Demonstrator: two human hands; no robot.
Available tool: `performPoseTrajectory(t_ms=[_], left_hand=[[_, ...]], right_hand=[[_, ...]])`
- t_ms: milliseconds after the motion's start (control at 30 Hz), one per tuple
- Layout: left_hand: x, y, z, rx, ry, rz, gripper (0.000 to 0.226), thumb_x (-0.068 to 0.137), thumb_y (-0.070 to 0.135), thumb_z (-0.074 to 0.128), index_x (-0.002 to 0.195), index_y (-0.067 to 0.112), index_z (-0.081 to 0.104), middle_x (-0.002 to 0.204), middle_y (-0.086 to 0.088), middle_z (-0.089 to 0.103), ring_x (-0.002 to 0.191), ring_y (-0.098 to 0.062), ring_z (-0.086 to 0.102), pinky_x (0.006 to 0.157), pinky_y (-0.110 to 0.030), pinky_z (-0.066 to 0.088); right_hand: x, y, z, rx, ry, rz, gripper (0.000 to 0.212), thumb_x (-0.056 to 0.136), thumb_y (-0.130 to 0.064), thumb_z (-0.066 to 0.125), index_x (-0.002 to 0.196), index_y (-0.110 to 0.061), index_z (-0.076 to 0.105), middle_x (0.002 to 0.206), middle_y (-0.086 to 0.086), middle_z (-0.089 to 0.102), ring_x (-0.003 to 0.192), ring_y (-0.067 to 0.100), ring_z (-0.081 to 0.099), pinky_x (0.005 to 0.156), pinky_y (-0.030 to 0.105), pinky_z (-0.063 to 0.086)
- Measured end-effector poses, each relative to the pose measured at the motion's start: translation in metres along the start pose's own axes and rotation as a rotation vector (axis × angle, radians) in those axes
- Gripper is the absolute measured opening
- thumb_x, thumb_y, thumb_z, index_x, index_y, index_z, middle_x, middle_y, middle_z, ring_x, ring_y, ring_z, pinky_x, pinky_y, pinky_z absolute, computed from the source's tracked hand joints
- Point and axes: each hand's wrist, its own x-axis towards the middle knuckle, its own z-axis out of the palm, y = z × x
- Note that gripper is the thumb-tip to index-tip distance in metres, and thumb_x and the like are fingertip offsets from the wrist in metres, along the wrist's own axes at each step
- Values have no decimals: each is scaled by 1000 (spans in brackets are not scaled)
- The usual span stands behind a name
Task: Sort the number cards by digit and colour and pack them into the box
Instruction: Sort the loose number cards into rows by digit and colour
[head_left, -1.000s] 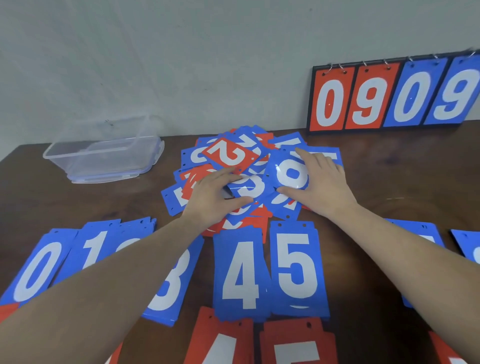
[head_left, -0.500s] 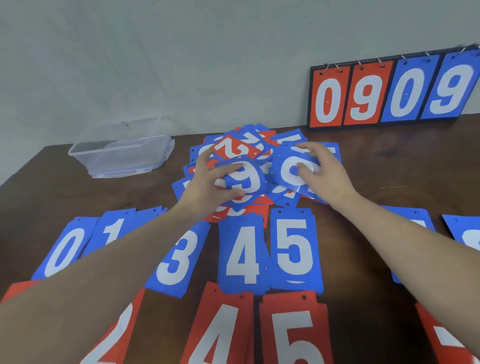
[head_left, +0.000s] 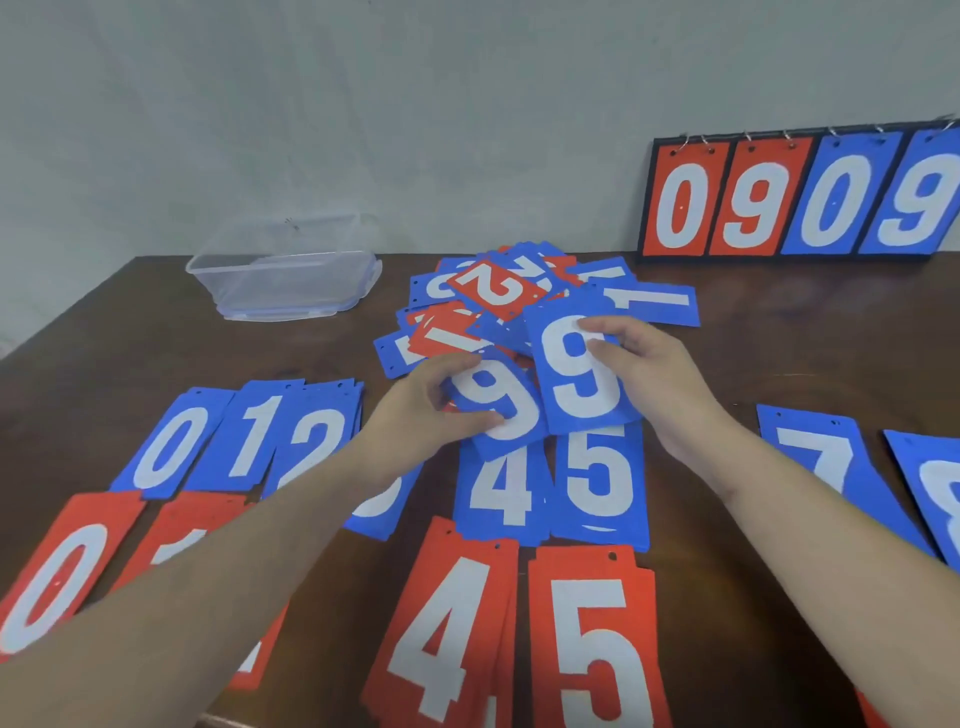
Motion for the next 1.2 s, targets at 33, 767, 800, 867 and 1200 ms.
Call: performPoseTrajectory(t_ms=[33, 767, 800, 867, 1200], left_hand=[[-4, -2, -1, -43, 6, -12, 65, 66, 48, 83, 126, 43, 59, 130, 22, 59, 114, 1, 62, 93, -27, 56], [-44, -11, -21, -465, 165, -147, 46, 96, 7, 65, 132, 37, 62, 114, 16, 68, 101, -14, 72, 79, -46, 63], [-43, -9, -19, -475, 143, -141, 47, 96, 7, 64, 132, 36, 62, 113, 15, 68, 101, -14, 73, 77, -45, 63], [-42, -6, -10, -460, 95, -113, 46, 98, 5, 62, 130, 37, 61, 113, 14, 70, 98, -13, 73, 76, -43, 63], [-44, 34, 61, -315, -171, -23, 57, 101, 2, 55, 139, 45, 53, 107, 37, 52, 93, 7, 65, 69, -32, 62]], right_hand=[[-6, 0, 2, 9, -11, 17, 20, 100, -26, 63, 104, -43, 74, 126, -5, 68, 106, 12, 70, 86, 40, 62], [-90, -10, -4, -37, 98, 165, 43, 93, -16, 72, 129, -35, 56, 109, -9, 73, 89, 14, 76, 63, 31, 62], [-95, -11, -6, -38, 118, 178, 38, 93, -17, 72, 126, -32, 59, 105, -10, 74, 85, 12, 76, 62, 30, 61], [-105, -13, -8, -10, 173, 212, 28, 94, -21, 70, 120, -29, 63, 104, -8, 76, 85, 14, 76, 68, 34, 63], [-141, -16, -33, 165, 248, 216, 14, 98, -15, 63, 111, -14, 57, 110, 5, 76, 95, 27, 75, 82, 46, 60]])
